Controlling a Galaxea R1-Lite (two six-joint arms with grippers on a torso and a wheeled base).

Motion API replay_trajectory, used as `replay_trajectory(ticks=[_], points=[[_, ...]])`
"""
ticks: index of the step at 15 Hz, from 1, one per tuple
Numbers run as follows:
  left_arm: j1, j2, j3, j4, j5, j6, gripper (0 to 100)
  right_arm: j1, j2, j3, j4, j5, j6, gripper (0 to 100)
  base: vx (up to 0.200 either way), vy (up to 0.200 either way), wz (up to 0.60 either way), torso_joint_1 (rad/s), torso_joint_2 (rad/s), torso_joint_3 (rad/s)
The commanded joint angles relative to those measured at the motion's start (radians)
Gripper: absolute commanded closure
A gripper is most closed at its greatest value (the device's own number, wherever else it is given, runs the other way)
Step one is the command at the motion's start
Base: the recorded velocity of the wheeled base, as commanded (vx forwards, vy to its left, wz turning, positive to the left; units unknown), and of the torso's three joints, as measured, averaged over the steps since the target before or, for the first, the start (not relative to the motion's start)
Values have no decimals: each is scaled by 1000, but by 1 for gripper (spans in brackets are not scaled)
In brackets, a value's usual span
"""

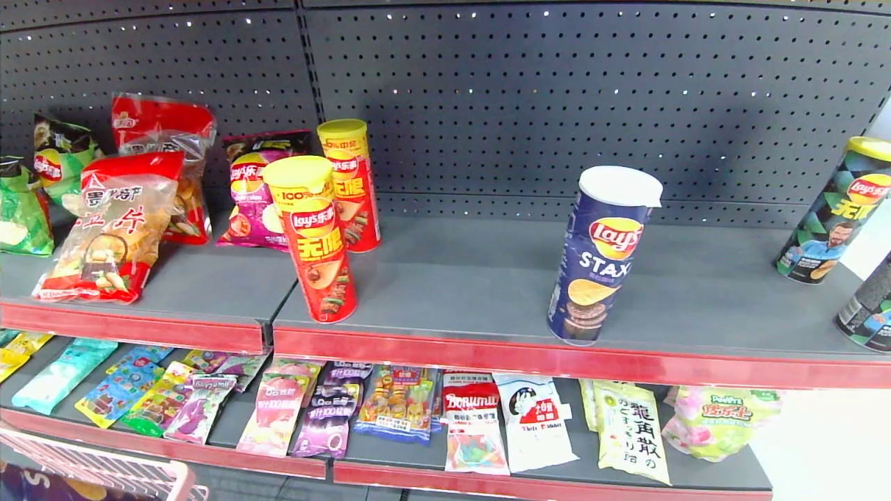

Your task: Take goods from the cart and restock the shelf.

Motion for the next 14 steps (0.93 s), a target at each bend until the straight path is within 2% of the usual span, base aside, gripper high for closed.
replay_trajectory(ticks=[1,6,7,10,14], points=[[0,23,-1,-9,-1,0,100,1,-4,2,1,0,2,0,0,0,-600,2,2,2],[0,148,0,-132,-12,0,100,1,-4,0,1,0,1,0,0,0,-600,5,1,3],[0,181,-1,-161,-33,0,100,1,-4,0,1,0,1,0,0,0,-600,2,2,7],[0,241,-21,-184,-53,0,100,1,-4,0,1,0,1,0,0,0,0,0,0,0],[0,448,-132,-211,-130,0,100,1,-4,0,1,0,4,0,0,0,0,0,0,0]])
